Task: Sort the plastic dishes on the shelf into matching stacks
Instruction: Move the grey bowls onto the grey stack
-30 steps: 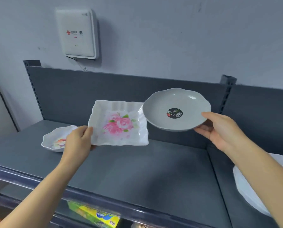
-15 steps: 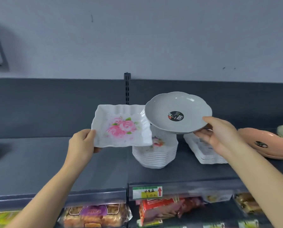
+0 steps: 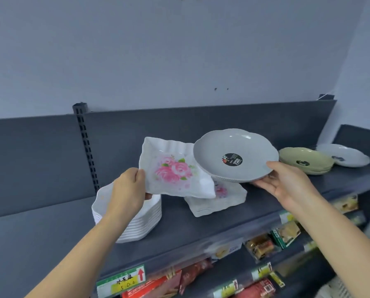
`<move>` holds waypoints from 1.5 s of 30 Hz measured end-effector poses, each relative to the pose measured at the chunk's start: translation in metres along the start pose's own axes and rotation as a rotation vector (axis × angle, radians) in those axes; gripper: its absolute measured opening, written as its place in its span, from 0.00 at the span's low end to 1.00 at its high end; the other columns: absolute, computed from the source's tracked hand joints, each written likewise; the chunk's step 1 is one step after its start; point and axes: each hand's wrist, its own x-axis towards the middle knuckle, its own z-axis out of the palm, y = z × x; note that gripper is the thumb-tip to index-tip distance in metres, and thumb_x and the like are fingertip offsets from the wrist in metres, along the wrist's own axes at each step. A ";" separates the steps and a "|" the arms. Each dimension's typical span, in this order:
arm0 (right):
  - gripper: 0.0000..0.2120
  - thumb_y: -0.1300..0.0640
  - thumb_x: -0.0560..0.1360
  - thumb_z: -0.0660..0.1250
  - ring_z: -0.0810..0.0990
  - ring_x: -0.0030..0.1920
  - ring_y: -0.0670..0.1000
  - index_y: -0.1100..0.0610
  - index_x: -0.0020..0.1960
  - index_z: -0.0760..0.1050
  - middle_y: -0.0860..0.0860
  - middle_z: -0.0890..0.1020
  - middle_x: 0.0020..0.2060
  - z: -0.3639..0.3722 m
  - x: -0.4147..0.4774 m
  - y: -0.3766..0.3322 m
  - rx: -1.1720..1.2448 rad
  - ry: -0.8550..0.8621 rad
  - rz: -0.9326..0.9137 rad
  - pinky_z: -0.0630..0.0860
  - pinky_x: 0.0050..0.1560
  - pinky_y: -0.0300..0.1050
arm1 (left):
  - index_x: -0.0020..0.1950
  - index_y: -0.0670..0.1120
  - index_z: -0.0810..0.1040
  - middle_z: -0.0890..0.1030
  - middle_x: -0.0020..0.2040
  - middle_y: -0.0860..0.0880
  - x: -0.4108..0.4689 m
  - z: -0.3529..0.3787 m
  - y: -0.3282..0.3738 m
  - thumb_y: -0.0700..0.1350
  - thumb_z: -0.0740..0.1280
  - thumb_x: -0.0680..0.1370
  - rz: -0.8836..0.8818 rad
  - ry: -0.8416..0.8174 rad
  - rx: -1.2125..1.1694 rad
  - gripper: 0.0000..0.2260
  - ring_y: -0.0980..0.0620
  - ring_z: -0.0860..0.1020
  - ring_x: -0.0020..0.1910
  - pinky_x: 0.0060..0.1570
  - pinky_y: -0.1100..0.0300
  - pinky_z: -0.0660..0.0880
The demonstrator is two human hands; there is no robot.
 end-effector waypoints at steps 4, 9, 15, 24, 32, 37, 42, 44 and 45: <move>0.08 0.64 0.79 0.59 0.80 0.44 0.53 0.61 0.58 0.71 0.58 0.78 0.52 -0.022 0.022 -0.014 -0.001 0.064 -0.012 0.82 0.30 0.39 | 0.36 0.41 0.69 0.78 0.29 0.46 0.016 0.063 0.014 0.42 0.53 0.78 0.003 -0.146 -0.015 0.13 0.49 0.74 0.28 0.34 0.56 0.71; 0.08 0.64 0.80 0.58 0.78 0.43 0.52 0.60 0.59 0.69 0.56 0.78 0.45 -0.039 0.049 -0.018 0.008 0.149 -0.021 0.81 0.28 0.39 | 0.41 0.41 0.69 0.80 0.38 0.42 0.032 0.121 0.004 0.44 0.50 0.80 -0.063 -0.232 0.092 0.13 0.47 0.76 0.34 0.32 0.57 0.69; 0.08 0.64 0.79 0.59 0.79 0.43 0.53 0.61 0.59 0.69 0.56 0.78 0.45 -0.043 0.074 0.000 0.018 0.162 0.009 0.81 0.30 0.40 | 0.60 0.40 0.64 0.75 0.46 0.45 0.040 0.140 -0.006 0.40 0.49 0.80 -0.123 -0.280 0.163 0.11 0.42 0.74 0.45 0.40 0.53 0.67; 0.12 0.64 0.79 0.58 0.80 0.42 0.53 0.57 0.61 0.70 0.56 0.80 0.44 -0.033 0.090 0.016 0.034 0.179 0.015 0.82 0.30 0.40 | 0.50 0.42 0.66 0.75 0.49 0.45 0.050 0.124 0.004 0.43 0.55 0.78 -0.004 -0.457 0.697 0.05 0.42 0.72 0.46 0.45 0.55 0.66; 0.08 0.64 0.79 0.59 0.79 0.43 0.53 0.60 0.58 0.70 0.55 0.78 0.45 -0.039 0.105 0.009 -0.012 0.216 -0.015 0.77 0.38 0.45 | 0.69 0.47 0.65 0.69 0.61 0.47 0.070 0.144 0.022 0.58 0.58 0.79 0.321 -0.384 0.702 0.22 0.45 0.70 0.62 0.53 0.52 0.73; 0.08 0.64 0.79 0.59 0.80 0.45 0.54 0.61 0.57 0.71 0.58 0.79 0.48 -0.062 0.109 0.000 -0.065 0.242 -0.038 0.78 0.42 0.47 | 0.75 0.43 0.60 0.77 0.48 0.51 0.079 0.190 0.065 0.57 0.56 0.81 0.237 -0.493 0.081 0.28 0.48 0.71 0.65 0.56 0.58 0.68; 0.07 0.64 0.79 0.60 0.81 0.42 0.54 0.58 0.49 0.76 0.56 0.82 0.47 -0.095 0.116 -0.014 -0.116 0.189 -0.040 0.83 0.35 0.42 | 0.67 0.46 0.69 0.79 0.56 0.45 0.088 0.252 0.090 0.43 0.58 0.80 -0.028 -0.693 -0.313 0.16 0.45 0.81 0.51 0.39 0.58 0.82; 0.07 0.64 0.79 0.60 0.82 0.41 0.53 0.57 0.48 0.76 0.54 0.83 0.45 -0.112 0.123 -0.020 -0.129 0.176 -0.052 0.83 0.34 0.41 | 0.63 0.47 0.73 0.80 0.55 0.45 0.093 0.275 0.094 0.36 0.56 0.75 -0.031 -0.714 -0.326 0.18 0.46 0.82 0.46 0.39 0.57 0.83; 0.07 0.64 0.79 0.60 0.82 0.40 0.52 0.57 0.49 0.77 0.54 0.83 0.44 -0.121 0.129 -0.024 -0.139 0.176 -0.056 0.83 0.35 0.41 | 0.62 0.47 0.74 0.80 0.54 0.45 0.095 0.287 0.099 0.35 0.55 0.73 -0.014 -0.727 -0.314 0.20 0.46 0.81 0.46 0.42 0.54 0.83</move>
